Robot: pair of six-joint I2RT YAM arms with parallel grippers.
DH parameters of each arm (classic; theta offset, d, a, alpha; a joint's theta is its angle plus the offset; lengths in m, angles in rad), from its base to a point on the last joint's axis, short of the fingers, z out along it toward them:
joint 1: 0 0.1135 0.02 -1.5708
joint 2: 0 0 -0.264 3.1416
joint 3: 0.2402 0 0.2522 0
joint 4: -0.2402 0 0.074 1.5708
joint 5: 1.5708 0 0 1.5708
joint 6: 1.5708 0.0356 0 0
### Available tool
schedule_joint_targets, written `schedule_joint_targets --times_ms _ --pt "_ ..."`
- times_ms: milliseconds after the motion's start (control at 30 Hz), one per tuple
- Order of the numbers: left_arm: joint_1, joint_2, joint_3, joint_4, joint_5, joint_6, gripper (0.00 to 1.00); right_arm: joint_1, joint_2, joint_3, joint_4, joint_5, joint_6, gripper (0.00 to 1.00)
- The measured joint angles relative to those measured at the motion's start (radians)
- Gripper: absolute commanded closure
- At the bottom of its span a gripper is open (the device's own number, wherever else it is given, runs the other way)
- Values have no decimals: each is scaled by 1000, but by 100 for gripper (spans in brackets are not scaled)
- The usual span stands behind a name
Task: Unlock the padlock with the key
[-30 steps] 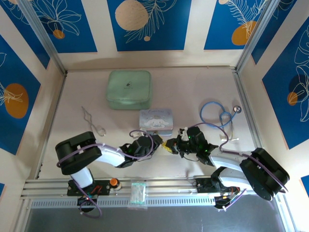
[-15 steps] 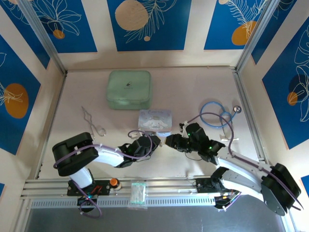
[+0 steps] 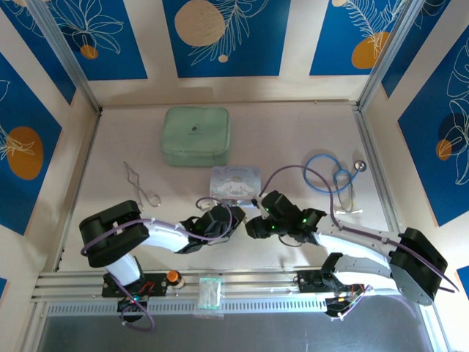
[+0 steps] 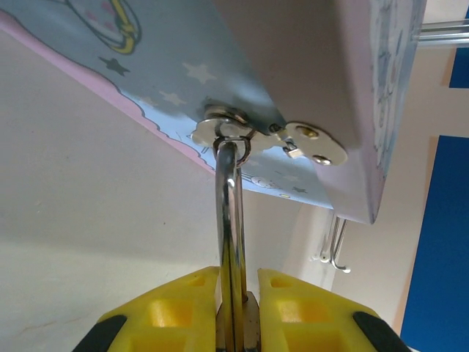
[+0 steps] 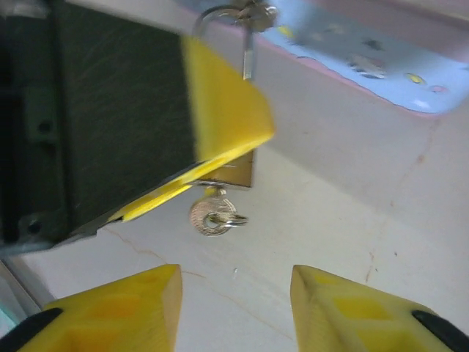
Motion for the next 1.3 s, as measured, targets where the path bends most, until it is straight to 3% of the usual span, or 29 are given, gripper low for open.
schedule_joint_targets --times_ms 300,767,867,1300 --pt "0 -8 4 -8 14 -8 100 76 56 24 48 102 -76 67" --pt "1 -39 3 -37 28 -27 100 105 130 35 103 183 -102 82" --pt "1 -39 -1 -34 27 -31 100 78 132 35 107 132 -89 83" --pt "1 -37 -25 29 17 -64 100 -164 138 -43 258 -307 80 80"
